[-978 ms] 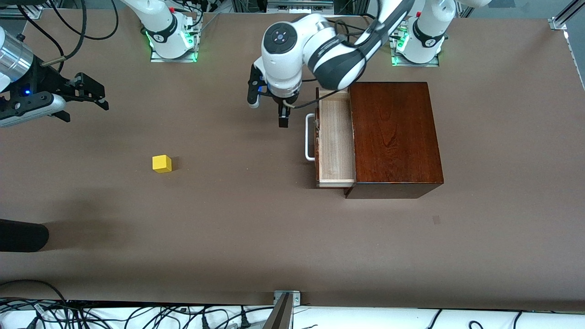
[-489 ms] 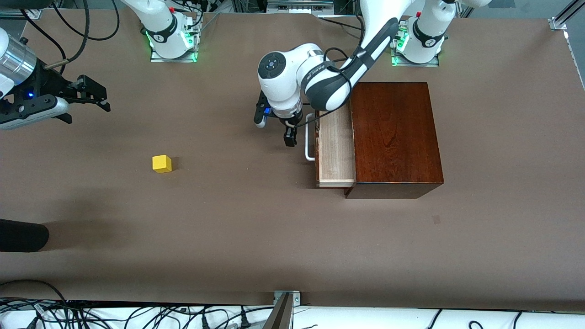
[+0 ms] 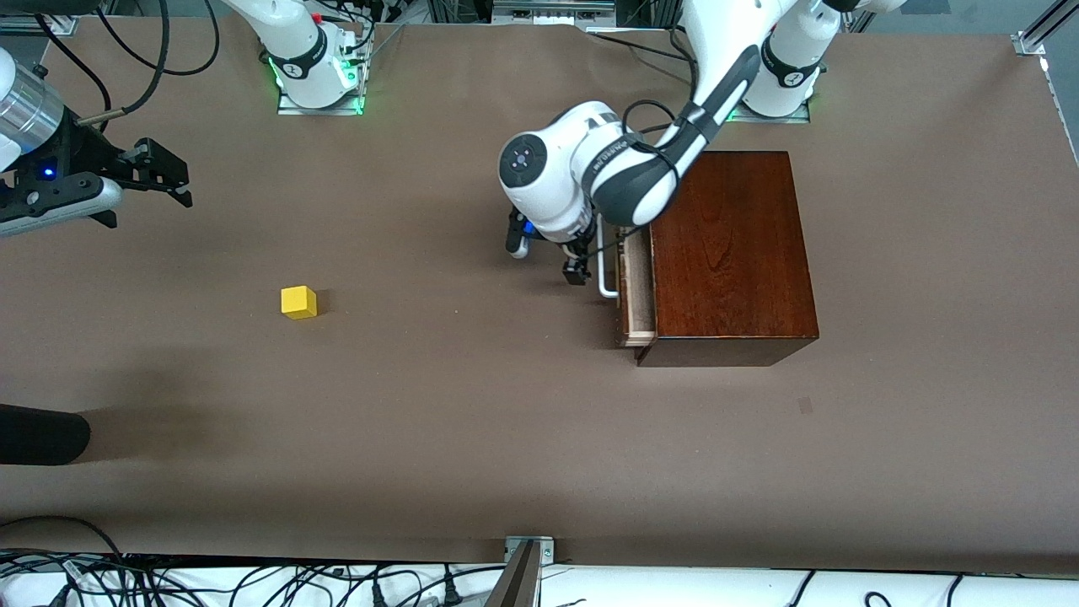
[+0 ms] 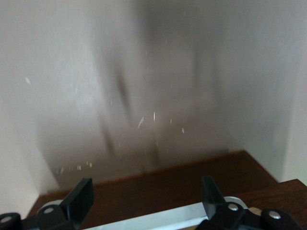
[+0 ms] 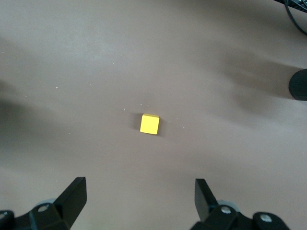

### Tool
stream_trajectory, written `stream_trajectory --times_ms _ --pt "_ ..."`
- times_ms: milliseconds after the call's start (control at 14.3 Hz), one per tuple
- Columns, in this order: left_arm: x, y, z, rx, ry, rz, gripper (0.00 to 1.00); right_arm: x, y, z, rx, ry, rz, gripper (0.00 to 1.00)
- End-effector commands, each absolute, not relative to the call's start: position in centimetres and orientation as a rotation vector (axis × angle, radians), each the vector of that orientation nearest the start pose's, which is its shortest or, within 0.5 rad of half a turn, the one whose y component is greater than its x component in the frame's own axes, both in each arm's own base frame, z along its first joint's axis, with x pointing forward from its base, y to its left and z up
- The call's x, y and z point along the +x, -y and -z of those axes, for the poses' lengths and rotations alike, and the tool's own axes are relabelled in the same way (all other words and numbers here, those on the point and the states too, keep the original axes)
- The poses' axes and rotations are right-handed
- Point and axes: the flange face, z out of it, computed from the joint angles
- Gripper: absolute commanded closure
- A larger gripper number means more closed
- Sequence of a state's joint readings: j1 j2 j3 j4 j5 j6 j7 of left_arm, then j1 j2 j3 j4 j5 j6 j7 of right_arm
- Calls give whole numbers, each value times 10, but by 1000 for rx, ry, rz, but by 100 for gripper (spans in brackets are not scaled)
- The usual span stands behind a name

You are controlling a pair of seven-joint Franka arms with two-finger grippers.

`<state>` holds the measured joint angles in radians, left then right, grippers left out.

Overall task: Open drawer, take yellow block, close drawer
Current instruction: 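Push the drawer front into the box with the left gripper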

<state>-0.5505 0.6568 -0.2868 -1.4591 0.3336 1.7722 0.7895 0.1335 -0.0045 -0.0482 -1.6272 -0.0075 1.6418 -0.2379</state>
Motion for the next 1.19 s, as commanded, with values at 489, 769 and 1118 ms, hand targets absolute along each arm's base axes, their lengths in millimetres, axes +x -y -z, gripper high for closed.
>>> stream_trajectory --times_ms 489,769,1118 --pt "523 403 -336 -1926 -2181 -603 0 561 -37 -605 -3132 375 -32 0" --pt "537 382 -346 -1914 -2216 -605 0 559 -38 -605 -3138 327 -52 0" --pt "537 385 -366 -1953 -2204 -560 0 560 -38 -605 -3135 329 -47 0"
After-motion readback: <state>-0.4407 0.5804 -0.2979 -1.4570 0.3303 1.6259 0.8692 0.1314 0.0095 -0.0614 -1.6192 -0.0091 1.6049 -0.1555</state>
